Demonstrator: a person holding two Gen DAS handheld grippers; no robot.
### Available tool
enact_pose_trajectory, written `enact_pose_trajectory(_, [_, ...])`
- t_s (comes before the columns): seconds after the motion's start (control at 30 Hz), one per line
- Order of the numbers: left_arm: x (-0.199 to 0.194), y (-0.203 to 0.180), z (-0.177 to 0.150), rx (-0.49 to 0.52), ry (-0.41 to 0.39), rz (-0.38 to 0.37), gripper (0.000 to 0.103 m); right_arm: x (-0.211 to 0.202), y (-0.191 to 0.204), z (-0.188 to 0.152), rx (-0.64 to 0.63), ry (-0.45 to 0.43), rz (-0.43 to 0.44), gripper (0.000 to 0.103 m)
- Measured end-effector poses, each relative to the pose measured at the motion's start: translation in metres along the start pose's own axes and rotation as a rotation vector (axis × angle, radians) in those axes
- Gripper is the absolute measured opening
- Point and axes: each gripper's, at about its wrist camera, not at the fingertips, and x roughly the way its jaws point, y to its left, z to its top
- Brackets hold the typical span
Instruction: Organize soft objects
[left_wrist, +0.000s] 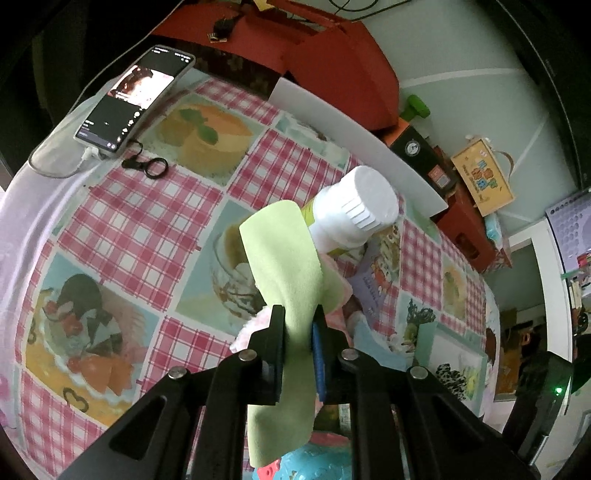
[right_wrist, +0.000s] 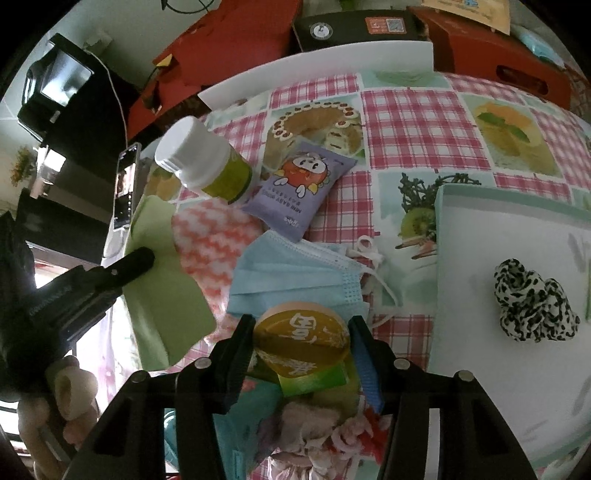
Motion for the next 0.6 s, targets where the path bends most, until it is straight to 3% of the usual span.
enact_pose_trajectory(0.6, [-0.035,-0.011,0.001,0.023,-0.096,0.002,0.013,-0.009,-0.021,-0.008,0.048,-0.089,0.077,0.054])
